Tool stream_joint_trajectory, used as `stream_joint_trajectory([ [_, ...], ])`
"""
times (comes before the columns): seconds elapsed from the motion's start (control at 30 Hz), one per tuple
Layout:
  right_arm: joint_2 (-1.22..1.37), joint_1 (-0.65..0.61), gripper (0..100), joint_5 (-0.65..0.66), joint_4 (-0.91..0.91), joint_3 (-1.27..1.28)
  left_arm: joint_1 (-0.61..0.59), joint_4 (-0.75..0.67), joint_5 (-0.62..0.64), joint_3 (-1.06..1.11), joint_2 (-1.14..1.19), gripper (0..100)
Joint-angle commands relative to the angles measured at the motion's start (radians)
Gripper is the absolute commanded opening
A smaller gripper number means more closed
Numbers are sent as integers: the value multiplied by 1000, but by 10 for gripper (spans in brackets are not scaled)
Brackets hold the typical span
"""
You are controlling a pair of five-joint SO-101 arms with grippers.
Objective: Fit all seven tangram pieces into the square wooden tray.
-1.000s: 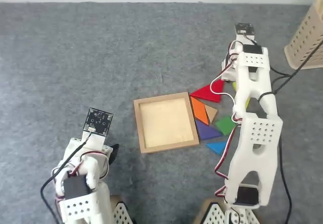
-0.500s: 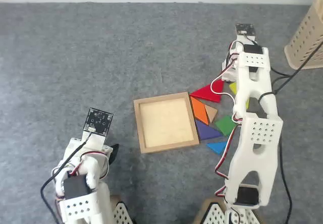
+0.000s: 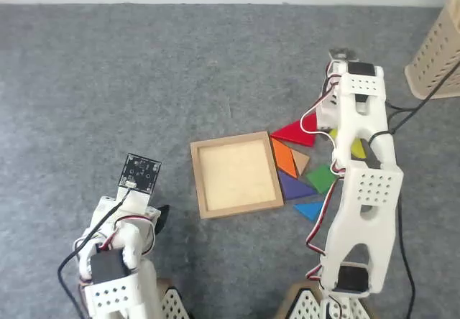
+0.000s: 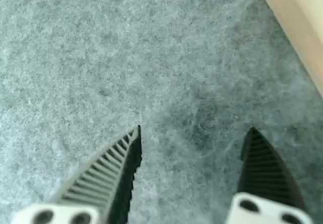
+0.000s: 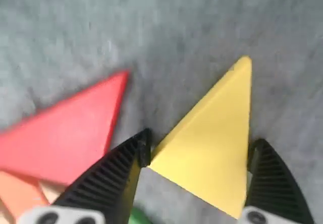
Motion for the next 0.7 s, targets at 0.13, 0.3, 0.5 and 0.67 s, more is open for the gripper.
stream_joint_trajectory([
  [0.13,-113,54,299,69,67,64,3,3,6,-13,-17,299],
  [0.3,-286,44,299,117,-27,304,3,3,6,-13,-17,299],
  [0.5,-564,-8,303,187,-185,626,3,3,6,-13,-17,299],
  [0.67,-604,-38,364,273,-196,703,3,3,6,-13,-17,299],
])
